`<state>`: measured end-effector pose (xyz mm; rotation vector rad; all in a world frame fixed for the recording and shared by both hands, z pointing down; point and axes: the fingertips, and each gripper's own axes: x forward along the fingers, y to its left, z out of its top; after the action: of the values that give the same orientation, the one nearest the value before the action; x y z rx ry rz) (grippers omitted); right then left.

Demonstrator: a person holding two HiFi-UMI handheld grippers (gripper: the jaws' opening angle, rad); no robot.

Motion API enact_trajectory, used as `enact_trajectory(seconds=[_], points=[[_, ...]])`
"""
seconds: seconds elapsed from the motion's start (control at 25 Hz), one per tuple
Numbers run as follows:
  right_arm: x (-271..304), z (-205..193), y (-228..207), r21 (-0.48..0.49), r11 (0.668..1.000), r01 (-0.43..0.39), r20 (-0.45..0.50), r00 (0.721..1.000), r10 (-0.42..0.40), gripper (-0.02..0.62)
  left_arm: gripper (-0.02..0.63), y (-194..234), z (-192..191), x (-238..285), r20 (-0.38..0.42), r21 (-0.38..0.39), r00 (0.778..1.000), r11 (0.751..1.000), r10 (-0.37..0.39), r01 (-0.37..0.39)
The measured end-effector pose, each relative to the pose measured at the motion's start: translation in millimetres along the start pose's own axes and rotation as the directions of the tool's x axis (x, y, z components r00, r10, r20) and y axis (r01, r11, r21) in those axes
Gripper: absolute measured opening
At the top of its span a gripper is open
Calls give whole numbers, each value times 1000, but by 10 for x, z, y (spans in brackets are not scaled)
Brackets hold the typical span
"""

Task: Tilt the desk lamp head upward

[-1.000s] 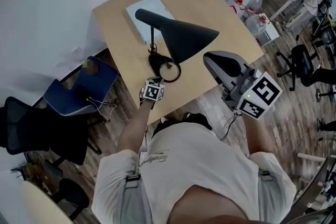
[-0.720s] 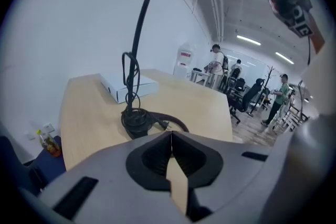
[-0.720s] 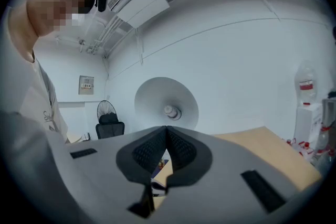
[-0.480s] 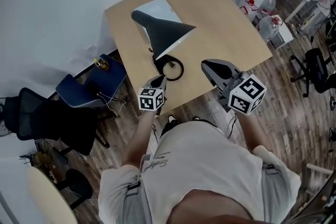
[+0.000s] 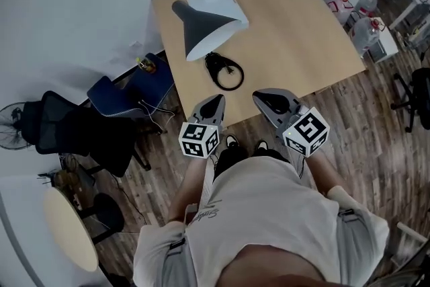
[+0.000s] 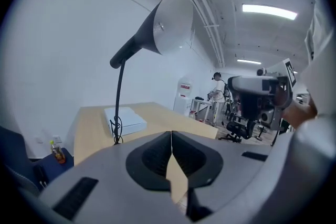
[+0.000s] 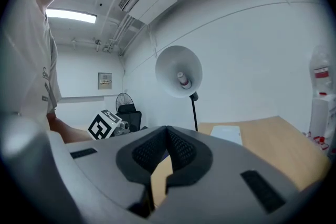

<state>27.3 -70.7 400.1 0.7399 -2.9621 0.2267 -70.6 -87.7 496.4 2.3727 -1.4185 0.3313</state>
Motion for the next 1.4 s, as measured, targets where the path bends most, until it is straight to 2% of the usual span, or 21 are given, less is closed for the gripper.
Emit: enact_trajectory(seconds=[0.12, 0.28, 0.6, 0.92, 1.04, 1.4], points=[[-87, -130, 38, 22, 1000, 3, -3, 1000, -3, -5, 15, -182, 4, -130, 15, -3, 1000, 1000, 12, -12], [-154, -283, 51, 74, 997, 24, -16, 1000, -23, -5, 15, -310, -45, -245, 1, 43, 1000, 999, 9, -9], [-160, -391, 67, 119, 989, 89, -7, 996, -89, -5, 15, -281, 104, -445, 26, 59, 1000, 998, 3, -4], [21, -277, 110, 32, 988, 150, 23, 988, -151, -5, 15, -139, 459, -605, 110, 108, 994, 994, -22, 10], [97, -174, 137, -1, 989, 150, 33, 988, -150, -5, 15, -67, 570, -643, 138, 108, 990, 994, -22, 7], [200, -39, 188, -30, 988, 153, 45, 987, -151, -5, 15, 37, 603, -693, 158, 92, 987, 996, -19, 5]])
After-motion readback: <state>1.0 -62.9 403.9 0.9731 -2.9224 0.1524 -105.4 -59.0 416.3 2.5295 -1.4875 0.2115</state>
